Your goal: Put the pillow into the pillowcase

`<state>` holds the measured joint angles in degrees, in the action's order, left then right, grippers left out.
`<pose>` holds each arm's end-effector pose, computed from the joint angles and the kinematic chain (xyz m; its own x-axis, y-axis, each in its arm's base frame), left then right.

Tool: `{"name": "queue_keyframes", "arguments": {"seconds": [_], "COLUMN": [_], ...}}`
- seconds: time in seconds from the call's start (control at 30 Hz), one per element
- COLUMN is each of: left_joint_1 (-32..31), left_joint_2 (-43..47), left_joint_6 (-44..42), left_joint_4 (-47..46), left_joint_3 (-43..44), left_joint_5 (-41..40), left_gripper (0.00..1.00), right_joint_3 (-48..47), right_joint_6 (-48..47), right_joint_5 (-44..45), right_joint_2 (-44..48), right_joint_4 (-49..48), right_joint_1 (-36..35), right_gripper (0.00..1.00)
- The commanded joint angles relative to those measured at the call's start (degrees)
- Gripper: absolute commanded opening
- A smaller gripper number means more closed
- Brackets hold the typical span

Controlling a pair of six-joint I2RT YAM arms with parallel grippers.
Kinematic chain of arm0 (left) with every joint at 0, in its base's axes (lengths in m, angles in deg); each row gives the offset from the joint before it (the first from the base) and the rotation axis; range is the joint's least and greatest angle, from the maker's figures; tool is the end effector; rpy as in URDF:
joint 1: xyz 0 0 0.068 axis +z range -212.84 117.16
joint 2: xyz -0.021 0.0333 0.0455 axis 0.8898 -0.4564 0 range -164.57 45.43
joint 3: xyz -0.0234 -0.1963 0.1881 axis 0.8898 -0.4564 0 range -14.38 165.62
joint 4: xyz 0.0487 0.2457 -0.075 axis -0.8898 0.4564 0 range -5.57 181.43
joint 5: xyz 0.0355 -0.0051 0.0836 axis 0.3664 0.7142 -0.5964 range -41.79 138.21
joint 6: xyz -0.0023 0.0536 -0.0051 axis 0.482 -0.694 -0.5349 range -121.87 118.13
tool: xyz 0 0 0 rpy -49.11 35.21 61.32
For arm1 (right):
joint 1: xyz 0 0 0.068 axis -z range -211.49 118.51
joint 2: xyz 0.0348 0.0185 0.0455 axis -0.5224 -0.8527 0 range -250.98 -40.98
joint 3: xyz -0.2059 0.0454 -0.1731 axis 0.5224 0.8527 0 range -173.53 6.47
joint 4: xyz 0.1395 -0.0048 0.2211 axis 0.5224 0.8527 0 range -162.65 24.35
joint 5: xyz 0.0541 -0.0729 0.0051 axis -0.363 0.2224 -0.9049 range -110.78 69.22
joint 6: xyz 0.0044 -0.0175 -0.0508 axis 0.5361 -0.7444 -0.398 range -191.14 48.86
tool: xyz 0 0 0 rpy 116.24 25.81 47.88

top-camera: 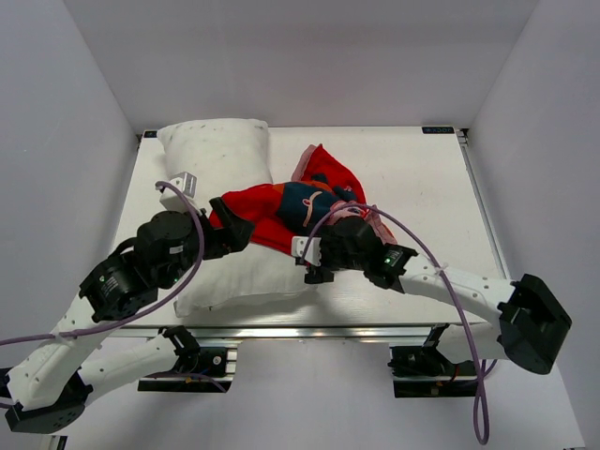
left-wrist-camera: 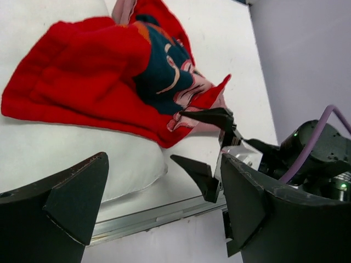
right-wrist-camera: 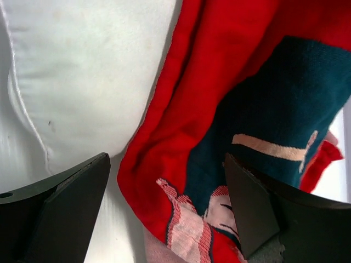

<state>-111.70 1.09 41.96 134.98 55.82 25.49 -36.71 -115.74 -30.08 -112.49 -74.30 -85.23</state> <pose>0.0910 -0.0833 0.4143 -0.5193 -0.3765 -0.7672 0.1441 0.8463 -0.5128 0.1598 0.2276 0.2514 0.4296 -0.5859 -0.6871 -0.8138 0.0785 -0.5758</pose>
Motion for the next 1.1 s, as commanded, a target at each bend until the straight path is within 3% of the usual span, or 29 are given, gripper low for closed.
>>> {"name": "queue_keyframes", "arguments": {"seconds": [0.0, 0.37, 0.53, 0.63, 0.77, 0.93, 1.03, 1.07], "left_joint_1": [0.0, -0.1, 0.0, 0.0, -0.1, 0.0, 0.0, 0.0], "left_joint_2": [-0.1, -0.6, 0.3, 0.7, 1.7, 2.5, 1.8, 1.6], "left_joint_6": [0.9, 0.1, 0.0, 0.5, 1.3, 2.1, 1.9, 1.9], "left_joint_4": [1.0, -0.4, -1.2, -0.8, -1.3, -2.8, -3.6, -3.8], "left_joint_3": [-0.2, -1.5, -2.3, -2.3, -3.4, -5.4, -5.5, -5.5], "left_joint_5": [0.3, -0.2, -0.7, -0.7, -0.4, 0.3, 0.7, 0.7], "left_gripper": [0.93, 0.94, 0.94, 0.94, 0.94, 0.94, 0.94, 0.94], "right_joint_3": [-4.5, -8.2, -9.9, -10.6, -13.4, -14.2, -14.0, -14.0], "right_joint_6": [7.1, 15.9, 18.5, 18.8, 22.9, 23.9, 24.1, 24.1], "right_joint_5": [1.3, -1.2, 2.2, 4.8, 4.6, 2.8, 1.3, 1.0], "right_joint_2": [-1.4, -8.5, -13.1, -14.7, -16.0, -16.1, -16.0, -15.9], "right_joint_4": [-4.7, -6.6, -11.2, -13.5, -12.8, -11.6, -11.5, -11.4], "right_joint_1": [-0.4, -0.4, -0.4, 0.6, 3.8, 6.4, 7.2, 7.4], "right_gripper": [0.89, 0.88, 0.85, 0.78, 0.62, 0.52, 0.4, 0.32]}}
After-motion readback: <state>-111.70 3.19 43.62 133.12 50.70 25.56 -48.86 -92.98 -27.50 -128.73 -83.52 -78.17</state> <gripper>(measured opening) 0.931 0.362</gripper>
